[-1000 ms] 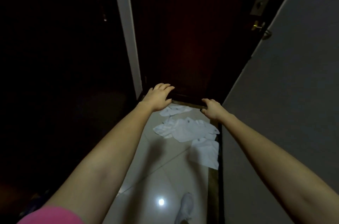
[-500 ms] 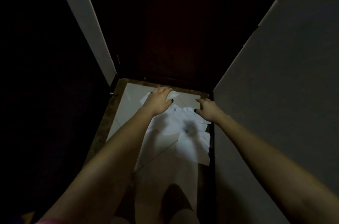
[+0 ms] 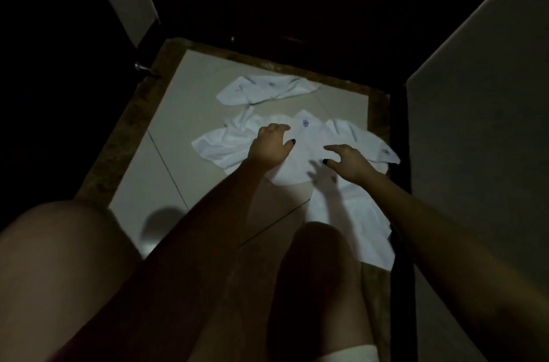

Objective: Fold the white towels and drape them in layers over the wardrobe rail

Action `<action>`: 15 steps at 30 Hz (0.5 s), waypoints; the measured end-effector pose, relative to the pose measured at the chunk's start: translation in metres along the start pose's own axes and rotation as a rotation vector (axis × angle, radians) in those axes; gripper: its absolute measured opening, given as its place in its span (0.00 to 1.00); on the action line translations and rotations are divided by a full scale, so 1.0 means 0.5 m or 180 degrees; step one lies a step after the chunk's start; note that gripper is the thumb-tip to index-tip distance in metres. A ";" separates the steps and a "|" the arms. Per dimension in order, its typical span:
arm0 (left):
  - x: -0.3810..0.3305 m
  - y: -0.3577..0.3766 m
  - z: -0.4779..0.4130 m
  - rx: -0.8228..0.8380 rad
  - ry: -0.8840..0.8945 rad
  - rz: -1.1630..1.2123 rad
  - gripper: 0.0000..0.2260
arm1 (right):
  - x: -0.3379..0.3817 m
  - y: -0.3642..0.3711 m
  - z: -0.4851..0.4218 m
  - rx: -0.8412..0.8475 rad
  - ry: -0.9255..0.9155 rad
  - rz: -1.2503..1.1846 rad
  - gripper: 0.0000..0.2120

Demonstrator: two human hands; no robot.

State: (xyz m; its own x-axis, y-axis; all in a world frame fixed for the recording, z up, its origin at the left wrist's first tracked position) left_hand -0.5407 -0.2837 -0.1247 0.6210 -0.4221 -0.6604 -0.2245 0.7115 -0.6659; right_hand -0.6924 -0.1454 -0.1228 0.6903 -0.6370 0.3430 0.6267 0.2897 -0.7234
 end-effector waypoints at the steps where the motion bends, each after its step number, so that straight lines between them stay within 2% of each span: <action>1: 0.029 0.035 -0.020 0.0014 -0.0050 -0.0002 0.20 | -0.020 0.032 -0.029 0.0014 -0.0033 -0.0040 0.23; 7: 0.178 0.225 -0.103 -0.0008 -0.0457 0.0148 0.19 | -0.098 0.198 -0.159 0.0018 -0.0208 -0.0017 0.21; 10: 0.237 0.310 -0.110 -0.0062 -0.0535 -0.0061 0.21 | -0.112 0.262 -0.207 0.0035 -0.0370 0.0174 0.21; 13: 0.276 0.365 -0.122 -0.0356 -0.0244 -0.0281 0.19 | -0.120 0.300 -0.250 -0.0272 -0.0379 0.0558 0.22; 15: 0.283 0.370 -0.131 -0.0471 -0.0244 -0.0239 0.15 | -0.123 0.306 -0.269 -0.0594 -0.0258 0.0806 0.19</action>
State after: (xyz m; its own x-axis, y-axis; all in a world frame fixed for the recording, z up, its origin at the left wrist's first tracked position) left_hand -0.5435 -0.2488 -0.3642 0.6943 -0.4228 -0.5824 -0.2801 0.5867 -0.7598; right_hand -0.6874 -0.1580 -0.3351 0.8471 -0.5002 0.1792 0.3594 0.2909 -0.8867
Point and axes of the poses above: each hand's wrist, its own z-axis away from the middle knuckle, its own y-axis out of the palm, x = y × z, the point moved 4 cm from there along -z, towards the middle knuckle, and after that the axes turned 8 degrees about x, right-handed, at the moved point
